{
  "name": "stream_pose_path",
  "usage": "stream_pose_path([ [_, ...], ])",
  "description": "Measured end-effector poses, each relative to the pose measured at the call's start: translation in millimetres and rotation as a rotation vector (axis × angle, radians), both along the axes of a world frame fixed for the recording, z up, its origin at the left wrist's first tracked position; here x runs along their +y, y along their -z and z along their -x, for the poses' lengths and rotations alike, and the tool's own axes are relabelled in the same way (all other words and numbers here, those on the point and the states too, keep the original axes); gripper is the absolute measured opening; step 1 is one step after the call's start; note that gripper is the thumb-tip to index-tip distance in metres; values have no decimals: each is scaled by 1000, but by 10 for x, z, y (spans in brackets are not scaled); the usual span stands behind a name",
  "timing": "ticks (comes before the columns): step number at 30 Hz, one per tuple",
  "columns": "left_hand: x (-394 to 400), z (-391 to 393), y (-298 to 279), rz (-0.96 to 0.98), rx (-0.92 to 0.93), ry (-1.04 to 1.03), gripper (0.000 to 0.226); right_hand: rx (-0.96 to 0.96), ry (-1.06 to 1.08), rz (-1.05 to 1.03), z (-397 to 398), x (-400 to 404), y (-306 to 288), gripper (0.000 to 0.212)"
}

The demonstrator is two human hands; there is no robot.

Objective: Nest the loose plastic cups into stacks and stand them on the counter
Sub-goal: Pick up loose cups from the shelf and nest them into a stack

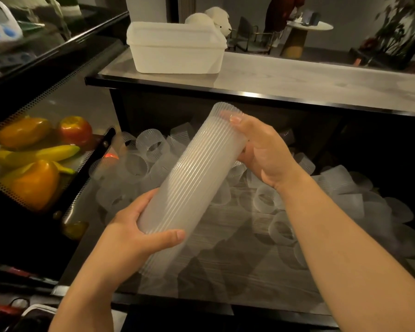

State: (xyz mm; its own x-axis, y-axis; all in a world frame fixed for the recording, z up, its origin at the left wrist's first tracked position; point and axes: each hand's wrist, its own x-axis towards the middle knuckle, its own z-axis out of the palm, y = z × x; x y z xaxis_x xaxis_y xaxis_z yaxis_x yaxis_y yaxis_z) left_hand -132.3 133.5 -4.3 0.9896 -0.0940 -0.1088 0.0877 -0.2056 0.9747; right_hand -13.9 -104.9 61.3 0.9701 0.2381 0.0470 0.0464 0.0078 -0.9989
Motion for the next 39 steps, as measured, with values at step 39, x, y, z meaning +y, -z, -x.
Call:
stream_pose_path([
  [39, 3, -34, 93, 191, 110, 26, 124, -93, 503, 1057, -329, -336, 1644, 39],
])
